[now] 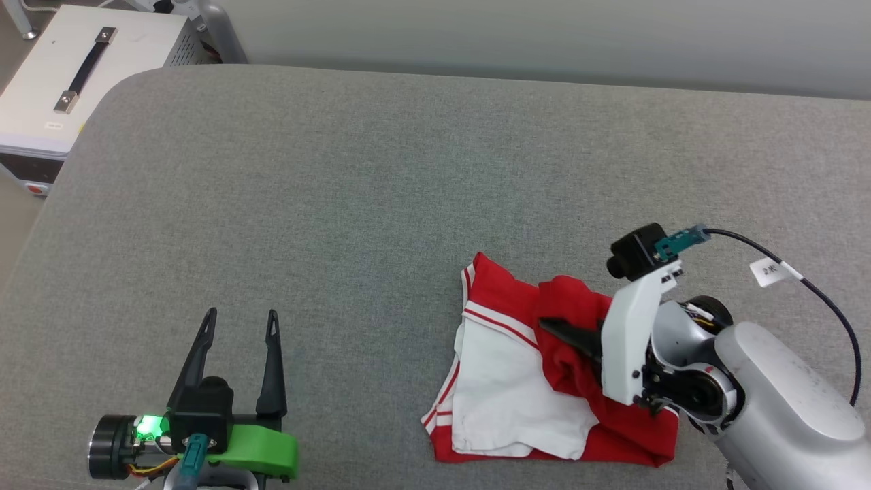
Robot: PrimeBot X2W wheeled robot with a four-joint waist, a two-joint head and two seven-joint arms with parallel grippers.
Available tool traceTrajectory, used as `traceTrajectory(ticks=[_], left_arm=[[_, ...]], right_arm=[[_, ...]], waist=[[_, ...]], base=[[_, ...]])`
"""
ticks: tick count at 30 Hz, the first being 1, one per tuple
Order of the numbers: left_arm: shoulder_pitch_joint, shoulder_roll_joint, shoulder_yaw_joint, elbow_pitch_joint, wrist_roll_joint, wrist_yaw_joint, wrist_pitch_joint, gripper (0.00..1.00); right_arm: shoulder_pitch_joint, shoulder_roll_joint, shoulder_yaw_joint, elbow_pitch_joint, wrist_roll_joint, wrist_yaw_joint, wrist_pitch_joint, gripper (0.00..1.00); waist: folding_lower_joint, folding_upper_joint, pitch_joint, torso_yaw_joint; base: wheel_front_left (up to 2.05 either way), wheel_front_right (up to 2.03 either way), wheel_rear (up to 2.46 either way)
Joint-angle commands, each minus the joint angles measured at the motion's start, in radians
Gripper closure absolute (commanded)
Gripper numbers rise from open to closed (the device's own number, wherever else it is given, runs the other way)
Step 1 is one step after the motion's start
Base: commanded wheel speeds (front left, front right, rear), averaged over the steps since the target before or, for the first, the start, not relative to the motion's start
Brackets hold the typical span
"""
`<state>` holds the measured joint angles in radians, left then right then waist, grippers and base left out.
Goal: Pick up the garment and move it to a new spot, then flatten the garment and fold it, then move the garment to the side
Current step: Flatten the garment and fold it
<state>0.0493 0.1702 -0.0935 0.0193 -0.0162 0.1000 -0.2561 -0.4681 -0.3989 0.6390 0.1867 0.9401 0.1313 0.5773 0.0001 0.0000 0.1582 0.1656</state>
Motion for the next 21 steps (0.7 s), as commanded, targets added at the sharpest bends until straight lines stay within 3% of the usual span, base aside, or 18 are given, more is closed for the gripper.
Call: traceTrajectory(ticks=[1,7,14,15,16,21], left_arm=[[-0.023,-0.007,-0.002,0.001,0.007,-0.003,-0.006,0.0],[-0.044,-0.015,-0.01,0.01,0.008,-0.004,-0.006,0.0],[-0.045,-0.016,-0.009,0.018,0.009,0.0,-0.006,0.0],[-0.04,-0.014,-0.007,0.018,0.009,0.002,-0.006,0.0],[-0.034,-0.013,-0.004,0.019,0.008,0.004,-0.006,0.0],[-0.01,-0.007,0.005,0.019,0.008,0.011,-0.006,0.0]], right_arm=[[-0.034,0.022,0.017,0.027,-0.011,-0.001,-0.007,1.0],[-0.118,0.118,0.107,0.184,-0.052,-0.001,-0.034,1.0],[-0.15,0.142,0.211,0.288,-0.1,-0.001,-0.107,1.0],[-0.151,0.137,0.221,0.284,-0.1,-0.001,-0.123,0.72],[-0.151,0.127,0.229,0.275,-0.1,-0.001,-0.147,0.04],[-0.136,0.052,0.233,0.195,-0.105,-0.001,-0.257,0.0]], waist=[[-0.0001,0.0,0.015,0.007],[-0.0001,0.0,0.033,0.017],[-0.0001,0.0,0.025,0.018],[-0.0001,0.0,0.019,0.014],[-0.0001,0.0,0.012,0.01],[-0.0001,0.0,-0.022,-0.018]], base=[[0.0,0.0,0.0],[0.0,0.0,0.0],[0.0,0.0,0.0],[0.0,0.0,0.0],[0.0,0.0,0.0],[0.0,0.0,0.0]])
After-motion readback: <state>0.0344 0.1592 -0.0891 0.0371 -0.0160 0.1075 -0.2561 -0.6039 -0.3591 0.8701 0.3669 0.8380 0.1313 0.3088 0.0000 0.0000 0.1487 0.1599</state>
